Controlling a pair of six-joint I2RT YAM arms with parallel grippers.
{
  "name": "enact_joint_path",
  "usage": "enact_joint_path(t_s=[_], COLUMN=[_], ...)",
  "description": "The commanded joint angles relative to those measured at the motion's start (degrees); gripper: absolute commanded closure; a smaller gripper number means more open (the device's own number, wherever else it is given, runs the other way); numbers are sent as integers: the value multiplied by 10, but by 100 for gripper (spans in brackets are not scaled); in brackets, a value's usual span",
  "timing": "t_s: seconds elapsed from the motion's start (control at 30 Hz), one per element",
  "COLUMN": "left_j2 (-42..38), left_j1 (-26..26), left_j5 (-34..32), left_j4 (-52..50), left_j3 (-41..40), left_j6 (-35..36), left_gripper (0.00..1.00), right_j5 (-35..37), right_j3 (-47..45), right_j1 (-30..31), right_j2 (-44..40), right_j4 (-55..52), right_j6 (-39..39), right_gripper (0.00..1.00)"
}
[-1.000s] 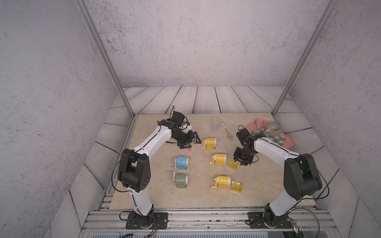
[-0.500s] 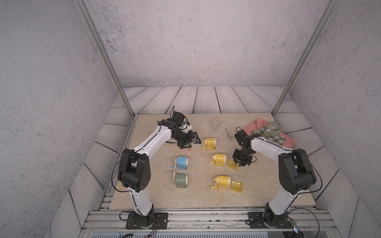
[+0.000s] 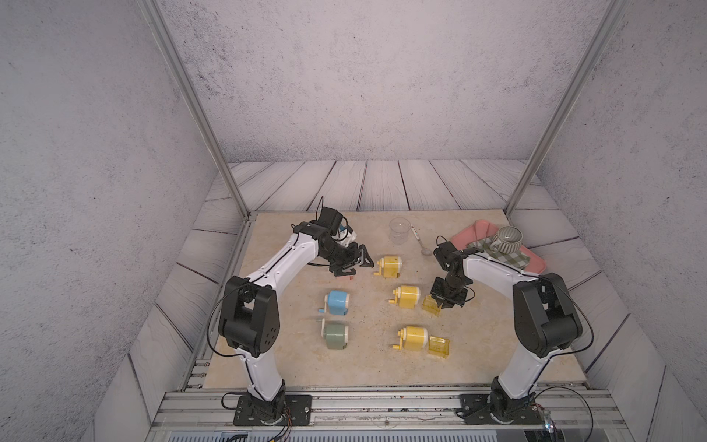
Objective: Put the tray back into the pencil sharpener
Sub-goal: Pick up the container from the center of the board.
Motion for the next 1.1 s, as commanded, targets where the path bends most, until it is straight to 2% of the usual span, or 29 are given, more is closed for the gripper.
enact_joint_path(t_s=[0.0, 0.4, 0.63, 0.83, 1.07], left_j2=[6, 3, -2, 0, 24], left_j1=[-3, -3, -4, -36, -78], left_j5=[5, 5, 11, 11, -1], left_j4=[-6, -6, 0, 15, 59], left_j3=[11, 10, 5, -3, -1], left_j6=[5, 5, -2, -12, -69], left_gripper=[23, 23, 23, 24, 23], right_j5=[20, 30, 63, 84, 78], right_j3=[11, 10, 82, 148, 150], right_j1=[3, 6, 6, 6, 5], right_j2=[5, 3, -6, 4, 8], right_j4=[-17, -27, -120, -210, -210], right_j6=[-9, -16, -73, -134, -179], right_gripper=[87, 93, 99, 100, 100])
